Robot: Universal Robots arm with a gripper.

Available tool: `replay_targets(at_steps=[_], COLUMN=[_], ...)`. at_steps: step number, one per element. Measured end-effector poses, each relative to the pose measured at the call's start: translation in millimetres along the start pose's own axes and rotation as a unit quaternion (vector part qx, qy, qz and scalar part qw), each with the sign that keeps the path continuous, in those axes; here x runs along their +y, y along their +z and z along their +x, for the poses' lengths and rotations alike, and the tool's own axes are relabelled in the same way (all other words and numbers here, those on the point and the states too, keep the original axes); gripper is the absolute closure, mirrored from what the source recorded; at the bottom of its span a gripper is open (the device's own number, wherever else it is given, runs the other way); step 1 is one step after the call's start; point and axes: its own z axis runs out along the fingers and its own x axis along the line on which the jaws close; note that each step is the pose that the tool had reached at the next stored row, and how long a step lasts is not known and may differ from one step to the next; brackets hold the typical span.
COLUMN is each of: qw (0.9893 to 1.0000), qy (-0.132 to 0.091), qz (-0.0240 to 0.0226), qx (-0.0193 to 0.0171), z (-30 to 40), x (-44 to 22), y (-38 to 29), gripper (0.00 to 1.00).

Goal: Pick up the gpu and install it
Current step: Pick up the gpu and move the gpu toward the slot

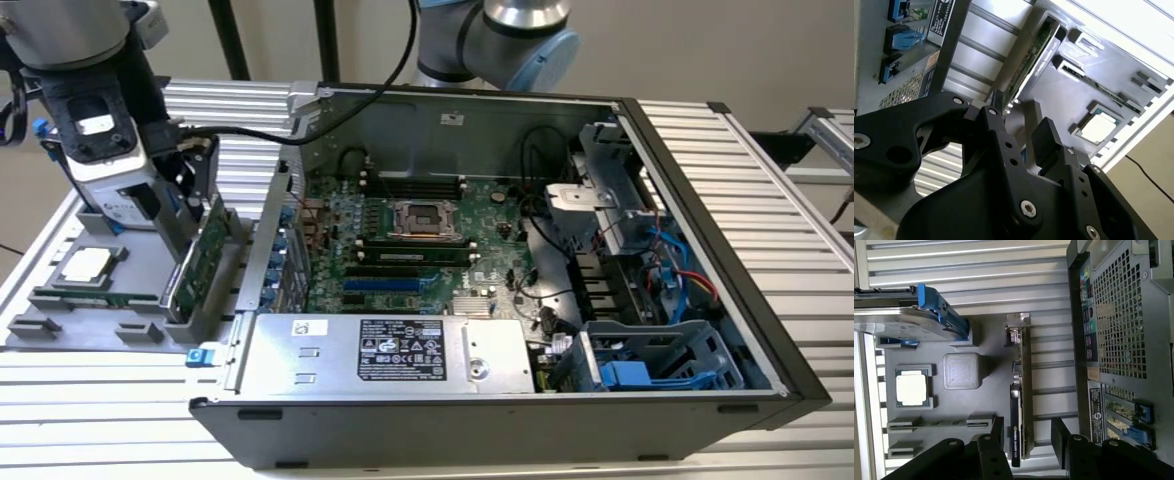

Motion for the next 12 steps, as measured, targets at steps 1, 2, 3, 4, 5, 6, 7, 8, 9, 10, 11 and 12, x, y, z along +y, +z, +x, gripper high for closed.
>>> replay_targets(at_steps=[1,2,3,4,5,6,7,8,9,10,11,12], qw=[1.0,1.0,1.0,1.0,1.0,1.0,1.0,1.0,1.0,1.0,1.0,1.0], qy=[0.0,0.0,0.001,0.001,0.001,0.001,0.001,0.001,0.001,0.001,0.001,0.001], qz=[0.0,0.0,0.0,0.0,0.0,0.0,0.0,0.0,0.0001,0.0,0.0001,0.0], qx=[0.0,0.0,0.0,0.0,0.0,-0.0001,-0.0001,-0.0001,0.0,-0.0001,0.0,-0.0001], z=[0.0,0.0,0.1,0.1,0.1,0.1,0.1,0.2,0.2,0.2,0.2,0.2], x=[-0.1,-0.1,-0.1,-0.2,-0.2,-0.3,-0.3,-0.4,-0.4,-0.4,-0.4,-0.5], y=[0.9,1.7,2.4,3.2,4.0,4.7,5.4,6.0,6.7,7.3,7.8,8.5], gripper=[0.0,0.0,0.0,0.0,0.0,0.0,0.0,0.0,0.0,0.0,0.0,0.0])
